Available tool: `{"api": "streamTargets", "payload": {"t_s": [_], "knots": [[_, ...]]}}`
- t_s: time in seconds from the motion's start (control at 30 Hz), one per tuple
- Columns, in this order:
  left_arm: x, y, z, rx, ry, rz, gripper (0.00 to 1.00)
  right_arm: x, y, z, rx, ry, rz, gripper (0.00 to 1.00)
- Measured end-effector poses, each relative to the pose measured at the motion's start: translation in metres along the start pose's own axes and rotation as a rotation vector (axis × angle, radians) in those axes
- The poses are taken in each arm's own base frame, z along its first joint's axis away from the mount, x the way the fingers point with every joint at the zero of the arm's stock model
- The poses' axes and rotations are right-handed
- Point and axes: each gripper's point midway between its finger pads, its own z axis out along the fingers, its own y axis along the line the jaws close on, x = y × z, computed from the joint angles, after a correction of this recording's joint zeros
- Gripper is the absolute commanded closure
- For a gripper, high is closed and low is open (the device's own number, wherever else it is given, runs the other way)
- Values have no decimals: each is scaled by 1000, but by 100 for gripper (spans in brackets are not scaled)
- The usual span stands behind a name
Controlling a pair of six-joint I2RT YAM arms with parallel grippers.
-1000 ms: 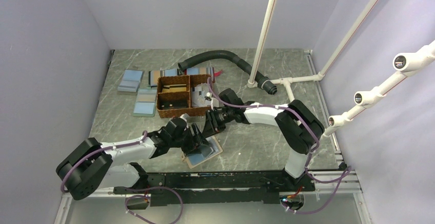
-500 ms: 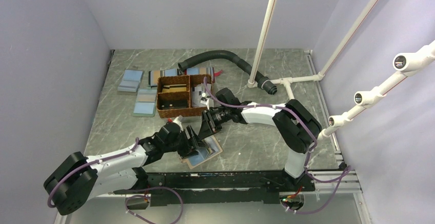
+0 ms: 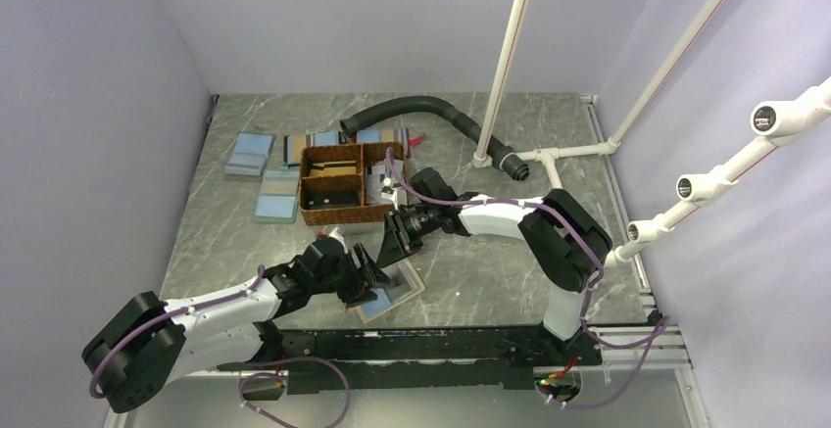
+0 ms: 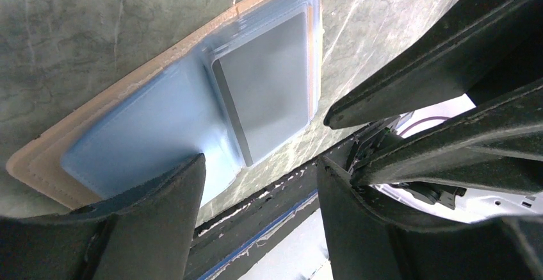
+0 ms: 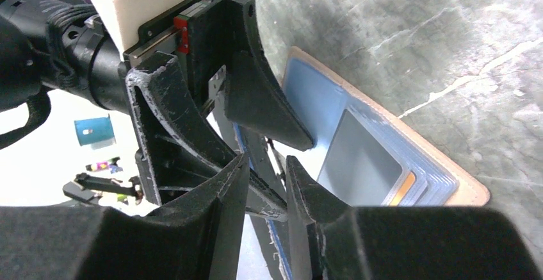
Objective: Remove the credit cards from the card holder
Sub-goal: Remove the credit card from the card holder.
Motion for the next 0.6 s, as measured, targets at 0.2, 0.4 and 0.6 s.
{"api": "streamTargets", "payload": {"t_s": [0.2,0.4,0.6], "knots": [[-3,1,-1,-8,-22,-6,30,3,-14,1,104,7,-34,61],[-10,3,-3,-10,-66,-30,30,8,-23,-7,194,1,-65,59],[-14,3,-3,-8,-84,-32,31,11,-32,-10,241,0,-67,59]]}}
